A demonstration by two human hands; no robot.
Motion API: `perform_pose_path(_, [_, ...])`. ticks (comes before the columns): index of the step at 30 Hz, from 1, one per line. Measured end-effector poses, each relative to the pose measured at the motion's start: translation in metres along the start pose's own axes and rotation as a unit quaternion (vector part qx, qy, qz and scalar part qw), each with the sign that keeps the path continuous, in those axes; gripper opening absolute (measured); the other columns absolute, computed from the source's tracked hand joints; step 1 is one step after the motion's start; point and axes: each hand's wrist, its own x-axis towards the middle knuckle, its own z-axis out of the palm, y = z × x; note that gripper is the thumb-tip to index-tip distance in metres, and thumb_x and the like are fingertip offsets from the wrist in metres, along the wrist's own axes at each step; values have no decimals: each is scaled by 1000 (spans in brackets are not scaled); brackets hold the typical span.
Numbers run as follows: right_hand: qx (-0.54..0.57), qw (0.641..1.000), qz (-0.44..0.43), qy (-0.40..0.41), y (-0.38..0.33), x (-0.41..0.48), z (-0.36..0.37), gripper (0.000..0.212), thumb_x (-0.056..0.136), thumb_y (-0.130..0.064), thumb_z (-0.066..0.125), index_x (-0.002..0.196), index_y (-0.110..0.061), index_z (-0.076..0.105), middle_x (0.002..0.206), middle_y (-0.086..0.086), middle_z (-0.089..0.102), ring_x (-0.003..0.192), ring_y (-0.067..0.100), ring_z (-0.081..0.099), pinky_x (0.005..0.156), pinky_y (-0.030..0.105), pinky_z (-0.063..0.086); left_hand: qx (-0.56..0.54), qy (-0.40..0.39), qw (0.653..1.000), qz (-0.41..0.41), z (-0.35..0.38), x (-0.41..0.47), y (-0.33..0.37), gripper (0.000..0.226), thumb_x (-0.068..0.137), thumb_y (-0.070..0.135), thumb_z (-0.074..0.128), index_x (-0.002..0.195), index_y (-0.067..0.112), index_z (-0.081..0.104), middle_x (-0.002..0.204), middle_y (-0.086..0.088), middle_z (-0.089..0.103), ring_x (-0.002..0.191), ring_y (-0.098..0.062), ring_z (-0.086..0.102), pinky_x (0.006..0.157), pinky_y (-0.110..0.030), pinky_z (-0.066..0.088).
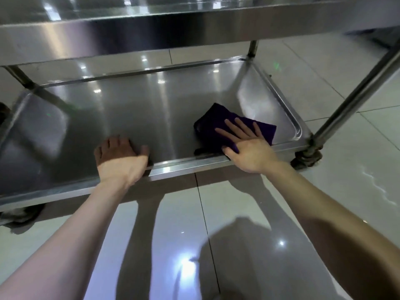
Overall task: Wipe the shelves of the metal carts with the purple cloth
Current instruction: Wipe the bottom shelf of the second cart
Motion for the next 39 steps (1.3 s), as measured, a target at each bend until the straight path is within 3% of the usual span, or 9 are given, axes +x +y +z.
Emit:
perform_pose_path(3, [7,1000,-25,4,0,1,4,65,103,-67,26,166,-60,11,179,-22,-2,165,6,-12,133,50,-11,-2,10,999,47,10,-9,36,51,98,57,52,134,22,62,139,-14,61,130,-39,54,114,-51,40])
perform_pose_path(7, [19,998,-58,-14,48,25,-6,66,101,-71,21,166,-60,12,178,-25,0,165,5,-11,133,48,-12,-9,19,998,65,21,-9,36,51,97,56,51,141,32,59,142,-10,57,132,-40,50,116,-53,39])
perform_pose_path(13, [-5,997,76,25,129,128,-33,66,104,-67,28,167,-54,13,182,-12,4,167,16,-7,131,58,-14,-2,55,996,66,30,-5,37,57,93,57,46,142,30,60,140,-10,57,130,-39,50,115,-53,38])
perform_pose_path(16, [-6,994,106,9,109,187,-37,73,102,-68,29,169,-50,8,182,-7,-2,167,25,-12,127,64,-15,7,79,995,61,35,-1,40,55,94,56,46,141,31,60,138,-9,58,128,-39,50,113,-53,39])
perform_pose_path(19, [-13,998,68,-9,65,211,-36,74,105,-63,34,171,-46,4,182,-3,-6,166,31,-14,126,69,-15,20,85,995,55,39,4,46,54,93,56,46,140,32,60,136,-8,58,127,-38,50,113,-52,40])
perform_pose_path(25, [-5,999,-42,-9,-26,132,-10,66,110,-63,28,171,-47,9,182,-6,-4,167,25,-13,129,62,-16,19,78,996,48,38,7,47,54,92,58,47,139,33,59,136,-8,58,127,-39,50,111,-53,41])
perform_pose_path(29, [19,994,-107,-16,-42,53,8,63,108,-63,29,169,-53,12,181,-14,-1,167,15,-12,131,55,-17,17,66,996,51,35,6,44,52,92,60,48,136,34,59,133,-8,58,124,-40,51,109,-55,43])
perform_pose_path(33, [40,995,-87,-20,-8,26,-3,60,109,-59,32,167,-57,19,179,-21,2,165,4,-11,132,46,-14,4,57,997,56,32,3,39,53,92,61,48,137,35,59,134,-7,57,125,-40,51,110,-55,43])
perform_pose_path(39, [24,999,21,-10,99,37,-23,65,103,-69,31,166,-59,14,180,-20,1,165,7,-10,132,49,-13,-1,57,997,60,30,-1,39,54,93,60,47,139,35,60,140,-9,58,129,-41,51,113,-55,38])
